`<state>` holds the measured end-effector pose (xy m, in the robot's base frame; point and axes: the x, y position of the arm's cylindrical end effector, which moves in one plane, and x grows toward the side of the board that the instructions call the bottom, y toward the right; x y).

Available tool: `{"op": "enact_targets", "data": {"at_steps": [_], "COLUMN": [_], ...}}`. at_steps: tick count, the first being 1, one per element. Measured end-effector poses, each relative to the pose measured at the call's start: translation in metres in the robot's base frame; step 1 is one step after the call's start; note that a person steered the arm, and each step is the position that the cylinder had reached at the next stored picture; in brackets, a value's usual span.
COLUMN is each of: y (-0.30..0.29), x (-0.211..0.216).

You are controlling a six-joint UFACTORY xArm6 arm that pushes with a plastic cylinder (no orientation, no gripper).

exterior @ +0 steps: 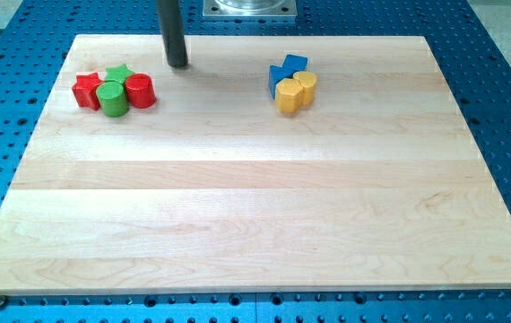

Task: Push the red star right below the green circle

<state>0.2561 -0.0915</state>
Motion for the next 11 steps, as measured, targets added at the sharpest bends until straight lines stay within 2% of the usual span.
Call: {"op": "enact_targets", "data": {"at_steps": [1, 2, 3, 4, 5, 6, 8, 9, 11], "y": [0.044, -0.014, -0.116, -0.171, -0.165, -0.161, -0.043, -0.033, 0.071], "x": [-0.013, -0.013, -0.011, 0.01, 0.064, 0.095, 0.181, 0.208, 0.232]}}
